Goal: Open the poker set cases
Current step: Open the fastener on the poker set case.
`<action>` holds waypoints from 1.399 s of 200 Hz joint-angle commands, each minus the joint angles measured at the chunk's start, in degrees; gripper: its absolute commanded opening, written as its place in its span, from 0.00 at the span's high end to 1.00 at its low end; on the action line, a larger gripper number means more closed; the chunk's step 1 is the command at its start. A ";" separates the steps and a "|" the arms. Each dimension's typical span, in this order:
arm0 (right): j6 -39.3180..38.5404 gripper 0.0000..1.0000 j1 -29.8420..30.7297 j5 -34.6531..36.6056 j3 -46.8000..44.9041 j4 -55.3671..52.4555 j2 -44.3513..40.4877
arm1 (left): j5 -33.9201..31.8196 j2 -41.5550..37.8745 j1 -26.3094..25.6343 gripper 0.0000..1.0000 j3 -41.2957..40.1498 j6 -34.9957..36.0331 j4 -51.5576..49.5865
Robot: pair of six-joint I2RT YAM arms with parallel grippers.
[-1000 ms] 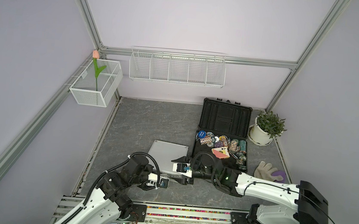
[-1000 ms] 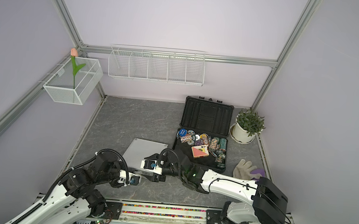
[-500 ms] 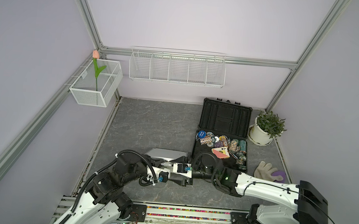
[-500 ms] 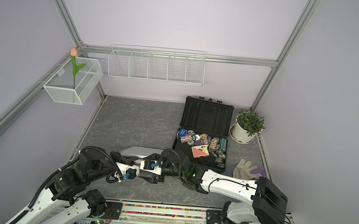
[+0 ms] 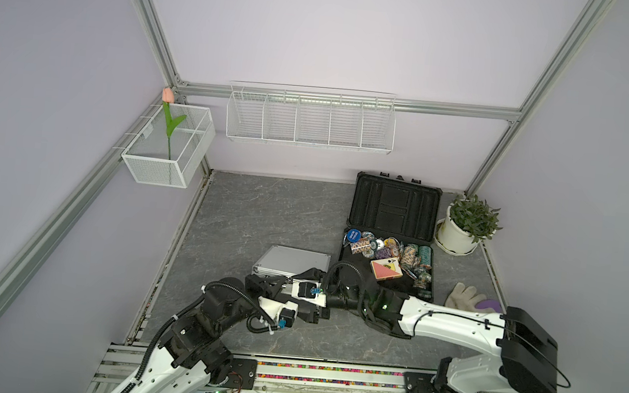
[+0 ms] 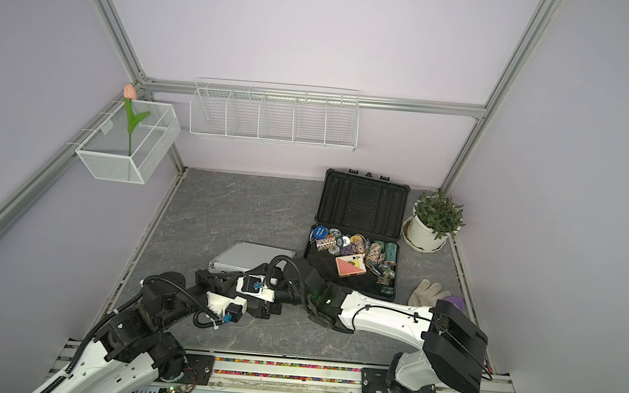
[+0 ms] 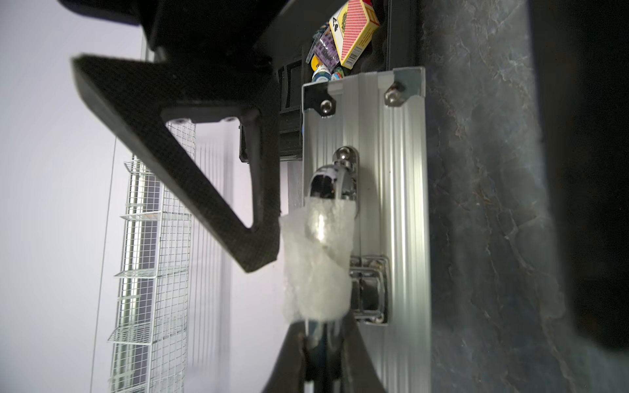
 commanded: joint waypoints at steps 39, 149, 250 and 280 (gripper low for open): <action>-0.50 0.16 0.33 -1.05 5.68 -2.73 4.36 | -2.67 -2.85 -0.12 1.00 0.40 6.01 5.56; 0.79 0.51 -0.08 -14.11 6.99 -8.73 4.61 | -1.05 -1.43 -0.12 1.00 2.27 3.24 5.67; -3.23 0.15 -0.22 -0.89 2.66 -3.68 1.60 | -4.30 -2.78 -0.12 1.00 3.15 13.57 -6.75; -6.48 0.14 -0.21 1.00 3.57 -4.45 1.88 | -7.81 -1.91 -0.12 1.00 5.07 15.02 -4.84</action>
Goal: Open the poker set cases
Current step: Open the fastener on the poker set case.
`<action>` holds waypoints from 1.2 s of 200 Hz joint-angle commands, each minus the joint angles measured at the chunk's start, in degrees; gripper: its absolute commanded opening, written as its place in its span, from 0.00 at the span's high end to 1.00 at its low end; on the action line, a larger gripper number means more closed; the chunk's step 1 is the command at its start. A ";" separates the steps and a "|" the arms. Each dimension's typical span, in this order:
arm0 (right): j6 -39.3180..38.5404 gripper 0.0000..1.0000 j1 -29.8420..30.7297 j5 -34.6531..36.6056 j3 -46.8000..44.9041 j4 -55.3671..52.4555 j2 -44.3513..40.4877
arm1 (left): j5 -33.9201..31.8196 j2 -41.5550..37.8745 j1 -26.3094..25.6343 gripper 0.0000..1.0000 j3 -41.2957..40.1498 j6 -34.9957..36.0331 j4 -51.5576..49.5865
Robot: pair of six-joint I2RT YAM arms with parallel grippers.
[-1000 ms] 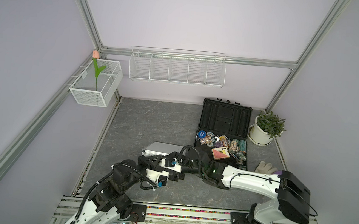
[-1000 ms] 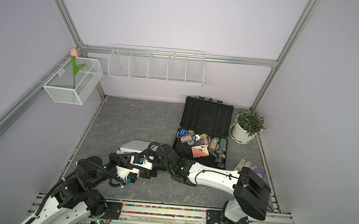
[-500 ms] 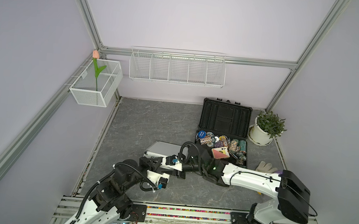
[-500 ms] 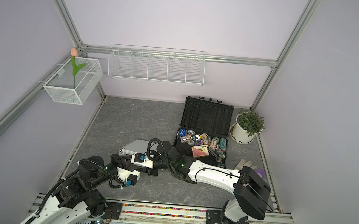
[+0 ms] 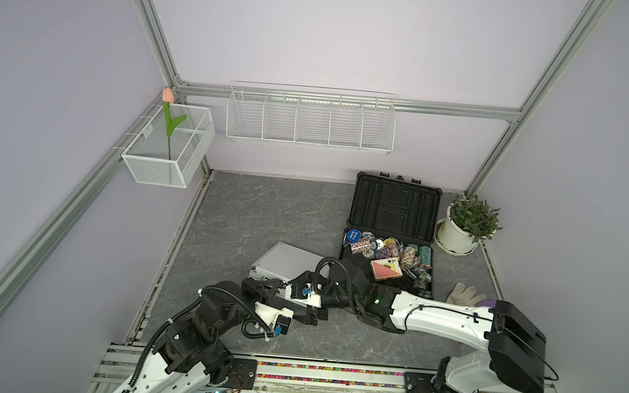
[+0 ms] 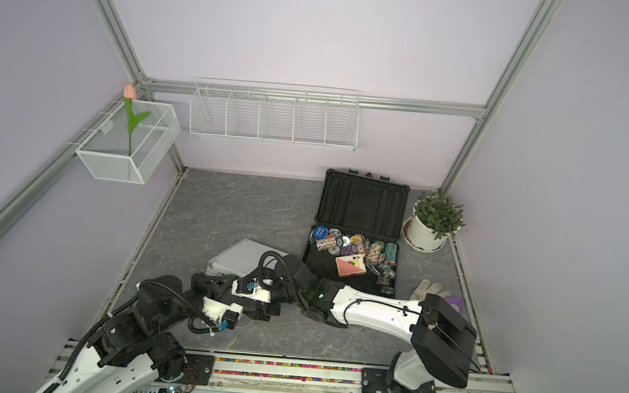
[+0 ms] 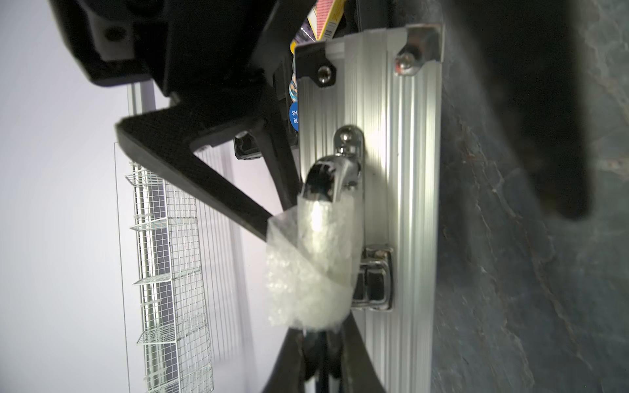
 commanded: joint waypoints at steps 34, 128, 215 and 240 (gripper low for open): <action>-5.92 0.13 0.65 4.13 1.72 0.75 -1.11 | -6.23 2.96 0.23 1.00 5.97 7.61 4.90; -6.64 0.09 -1.29 4.88 1.66 -0.09 -6.17 | 3.22 14.23 0.23 1.00 14.21 0.08 16.01; 6.69 0.10 -10.49 -11.66 0.75 -1.24 -8.30 | 4.47 19.05 0.23 1.00 14.71 -6.52 17.84; 8.33 0.10 -10.89 -13.17 1.31 -0.29 -7.10 | 4.61 17.49 0.23 1.00 12.28 -6.79 19.59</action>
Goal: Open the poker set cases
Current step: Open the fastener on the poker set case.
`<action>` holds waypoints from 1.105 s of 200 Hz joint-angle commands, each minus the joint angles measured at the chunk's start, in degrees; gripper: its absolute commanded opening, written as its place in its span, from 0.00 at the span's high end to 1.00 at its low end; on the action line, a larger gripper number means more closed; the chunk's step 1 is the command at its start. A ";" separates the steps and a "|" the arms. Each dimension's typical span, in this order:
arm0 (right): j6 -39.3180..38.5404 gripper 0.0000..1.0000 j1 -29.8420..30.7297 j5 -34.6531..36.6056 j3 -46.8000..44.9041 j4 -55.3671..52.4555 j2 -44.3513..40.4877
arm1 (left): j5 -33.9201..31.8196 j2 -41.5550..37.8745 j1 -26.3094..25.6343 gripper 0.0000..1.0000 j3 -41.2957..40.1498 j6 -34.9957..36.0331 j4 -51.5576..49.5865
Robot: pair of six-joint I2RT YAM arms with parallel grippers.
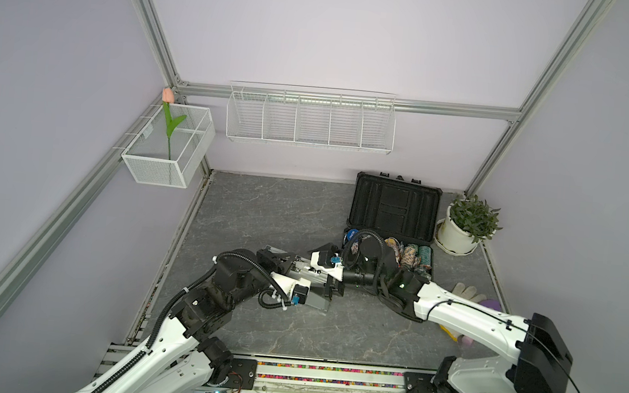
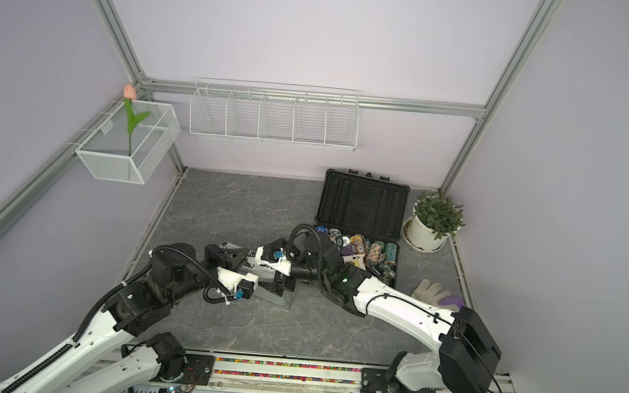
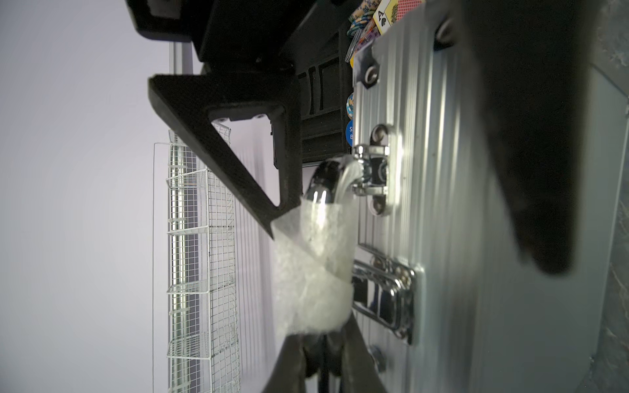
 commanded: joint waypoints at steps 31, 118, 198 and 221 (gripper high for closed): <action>4.89 0.09 -0.39 -4.56 0.96 0.93 2.85 | 2.32 -3.81 -0.05 1.00 -2.36 -2.58 9.44; 7.51 0.17 -0.52 -7.81 5.40 -2.49 6.16 | 1.45 -6.94 -0.05 1.00 -5.10 -1.99 10.73; 8.11 0.37 0.10 -11.06 5.32 -2.50 6.82 | 0.85 -9.38 -0.05 1.00 -6.23 -5.53 8.85; 6.67 0.43 1.08 -11.80 5.58 -3.12 6.88 | 0.71 -10.26 -0.05 1.00 -6.31 -6.62 6.27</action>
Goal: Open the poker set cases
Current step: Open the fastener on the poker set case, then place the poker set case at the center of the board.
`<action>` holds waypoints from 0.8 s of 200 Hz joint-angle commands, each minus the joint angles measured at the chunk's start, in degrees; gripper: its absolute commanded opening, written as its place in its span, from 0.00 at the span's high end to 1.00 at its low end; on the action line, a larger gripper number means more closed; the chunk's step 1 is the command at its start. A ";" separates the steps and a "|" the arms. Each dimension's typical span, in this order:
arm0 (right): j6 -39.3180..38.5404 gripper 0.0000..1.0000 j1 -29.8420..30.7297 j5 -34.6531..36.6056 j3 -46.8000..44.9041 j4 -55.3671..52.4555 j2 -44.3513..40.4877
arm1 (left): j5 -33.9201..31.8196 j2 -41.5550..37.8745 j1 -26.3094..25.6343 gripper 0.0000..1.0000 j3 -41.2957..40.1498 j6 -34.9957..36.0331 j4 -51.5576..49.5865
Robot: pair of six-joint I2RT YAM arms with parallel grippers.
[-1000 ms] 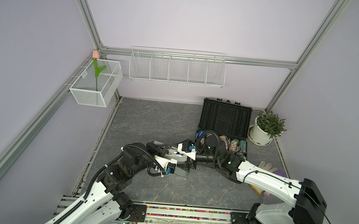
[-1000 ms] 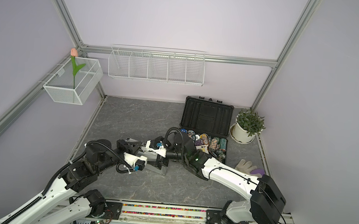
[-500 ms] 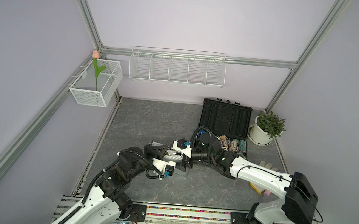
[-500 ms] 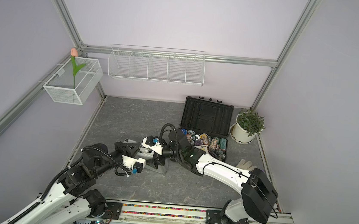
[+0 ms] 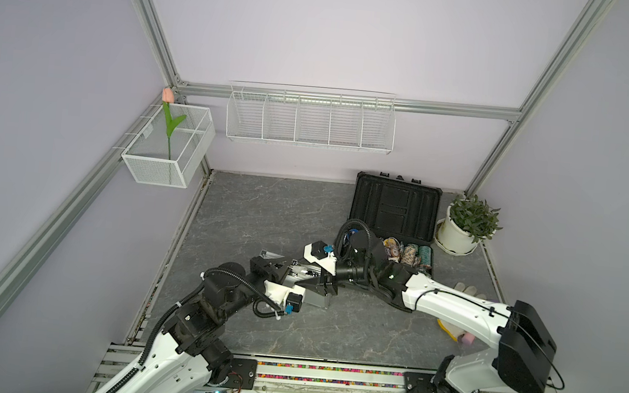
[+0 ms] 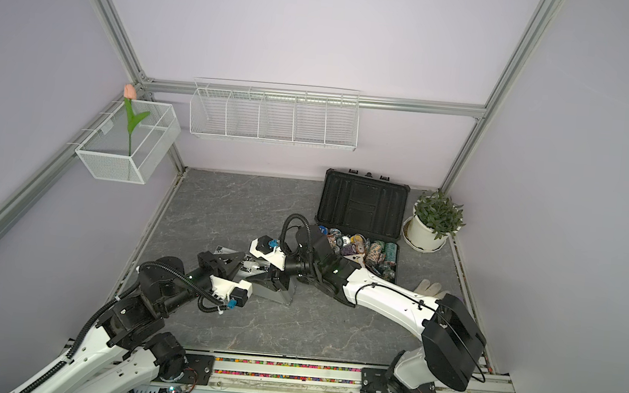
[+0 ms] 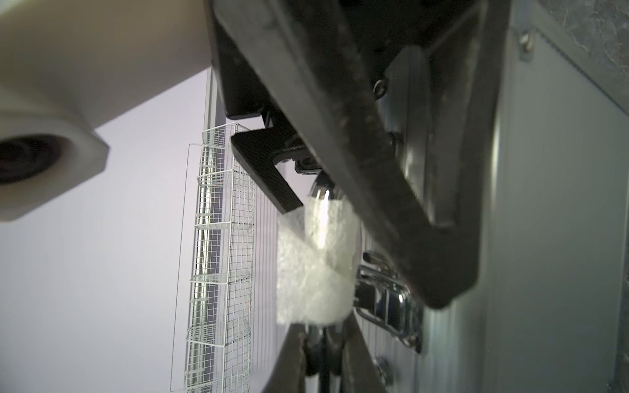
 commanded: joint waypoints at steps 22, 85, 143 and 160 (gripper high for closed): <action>-4.13 0.46 3.16 -3.22 1.40 -4.99 0.75 | 1.45 -3.03 -0.03 1.00 1.57 -9.36 -2.10; -10.45 0.44 9.36 4.52 0.48 -10.61 0.90 | 1.53 -9.29 -0.03 1.00 0.65 -11.70 -9.95; -10.26 0.18 9.89 15.71 -8.67 0.95 -6.47 | 3.78 -12.68 -0.03 1.00 -0.16 -5.32 -18.98; -10.45 0.16 9.88 18.53 -11.98 4.55 -9.20 | 5.47 -12.86 -0.03 1.00 1.54 -6.35 -25.64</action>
